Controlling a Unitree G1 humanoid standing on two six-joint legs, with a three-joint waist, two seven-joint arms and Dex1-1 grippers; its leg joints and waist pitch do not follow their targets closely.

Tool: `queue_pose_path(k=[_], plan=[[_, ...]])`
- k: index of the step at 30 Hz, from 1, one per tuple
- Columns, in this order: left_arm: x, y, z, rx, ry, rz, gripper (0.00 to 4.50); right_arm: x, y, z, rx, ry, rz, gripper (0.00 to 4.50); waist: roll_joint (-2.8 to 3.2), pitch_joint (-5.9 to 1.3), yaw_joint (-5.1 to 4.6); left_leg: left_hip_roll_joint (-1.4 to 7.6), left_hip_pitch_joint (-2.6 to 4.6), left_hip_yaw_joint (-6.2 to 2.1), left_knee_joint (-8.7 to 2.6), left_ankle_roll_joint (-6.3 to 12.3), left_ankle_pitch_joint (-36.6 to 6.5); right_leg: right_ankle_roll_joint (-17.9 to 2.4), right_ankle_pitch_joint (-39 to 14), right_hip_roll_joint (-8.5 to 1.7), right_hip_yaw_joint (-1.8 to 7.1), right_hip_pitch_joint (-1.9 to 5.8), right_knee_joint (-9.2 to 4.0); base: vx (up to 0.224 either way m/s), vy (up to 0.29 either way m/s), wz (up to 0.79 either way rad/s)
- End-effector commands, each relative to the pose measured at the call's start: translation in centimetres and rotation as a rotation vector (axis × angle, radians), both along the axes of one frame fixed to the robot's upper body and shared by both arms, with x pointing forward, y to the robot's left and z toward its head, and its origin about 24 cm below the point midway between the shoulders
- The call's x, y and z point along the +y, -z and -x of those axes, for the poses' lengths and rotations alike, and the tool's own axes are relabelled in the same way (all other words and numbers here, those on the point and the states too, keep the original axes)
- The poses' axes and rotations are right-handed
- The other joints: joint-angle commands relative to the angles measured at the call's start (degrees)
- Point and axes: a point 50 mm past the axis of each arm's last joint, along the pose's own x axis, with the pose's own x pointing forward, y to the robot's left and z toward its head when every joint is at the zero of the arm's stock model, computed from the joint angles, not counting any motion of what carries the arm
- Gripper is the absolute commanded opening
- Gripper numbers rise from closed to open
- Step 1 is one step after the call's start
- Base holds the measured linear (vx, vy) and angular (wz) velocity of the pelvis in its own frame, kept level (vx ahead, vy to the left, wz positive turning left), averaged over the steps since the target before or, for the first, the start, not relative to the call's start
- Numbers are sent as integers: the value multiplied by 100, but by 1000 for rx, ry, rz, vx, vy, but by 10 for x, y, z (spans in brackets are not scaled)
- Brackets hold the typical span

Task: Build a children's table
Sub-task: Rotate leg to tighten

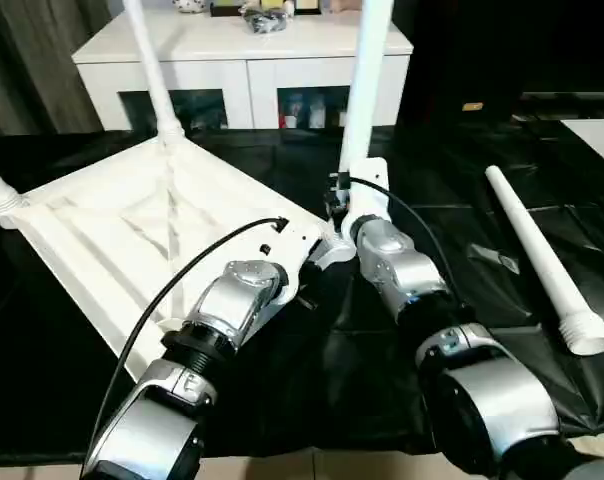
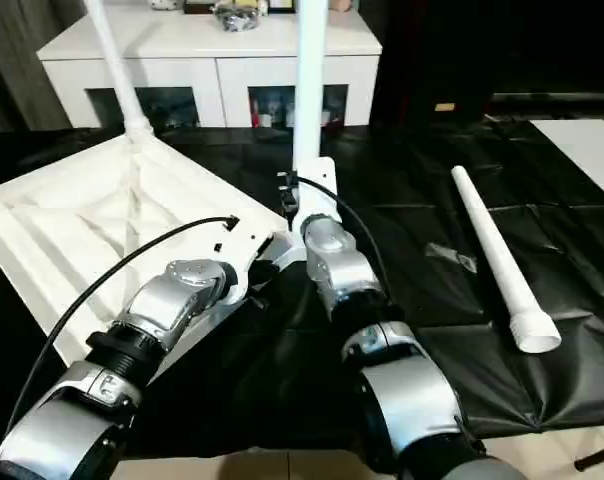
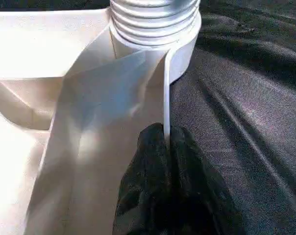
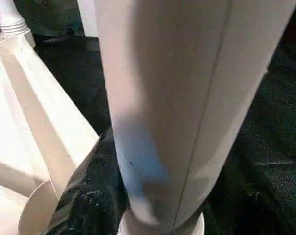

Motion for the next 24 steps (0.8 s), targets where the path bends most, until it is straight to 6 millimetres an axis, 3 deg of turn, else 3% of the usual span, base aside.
queue_pose_path(k=[1, 9, 13, 14, 15, 16, 18, 22, 24], plan=[[5, -21, -12, -87, -42, 1, 0, 2, 51, 22, 230, -50, 23, 183, 12, -251, 32, 70, -23, -26, -457, 53, -1716, -1010, -1729, -306, 203, 235, -470, 0, 0, 0], [7, -22, -10, -89, 11, 12, 0, 6, 44, 18, 216, -140, -38, 183, 26, -242, 1, 70, -46, -37, -471, 84, -1837, -1026, -1830, -309, 198, 242, -482, 0, 0, 0], [11, -21, -8, -78, 47, 15, 0, 6, 42, 18, 217, -195, -47, 183, 36, -250, -11, 78, -64, -33, -464, 124, -1690, -1171, -1584, -316, 204, 261, -455, 0, 0, 0], [28, -18, 2, -65, 184, 14, 0, -3, 44, 23, 244, -386, -25, 183, 53, -252, -4, 80, -50, -33, -461, 141, -1690, -1204, -1562, -320, 203, 258, -460, 0, 0, 0], [36, -17, 9, -50, 261, 20, 0, -10, 45, 26, 268, -484, -11, 183, 24, -261, -28, 85, -135, -49, -462, 245, -1587, -1250, -1312, -325, 207, 343, -417, 0, 0, 0], [44, -16, 14, -26, 299, 19, 0, -16, 46, 30, 290, -560, 0, 182, 48, -274, -9, 104, -120, -63, -466, 288, -1535, -1284, -1163, -333, 199, 356, -396, 0, 0, 0], [49, -15, 17, -8, 313, 19, 0, -19, 46, 32, 303, -600, 6, 182, 73, -282, -7, 127, -42, -14, -431, 391, -1267, -1507, -629, -305, 206, 297, -359, 0, 0, 0], [67, -23, 32, 2, 475, 50, 0, -44, 41, 45, 346, -798, 42, 182, 92, -259, 83, 151, -19, -5, -456, 267, -1354, -1507, -880, -310, 217, 302, -362, 0, 0, 0], [67, -24, 32, 3, 482, 52, 0, -45, 41, 46, 347, -806, 44, 182, 105, -274, 116, 168, 5, 8, -452, 244, -1232, -1544, -573, -278, 214, 288, -318, 0, 0, 0]])
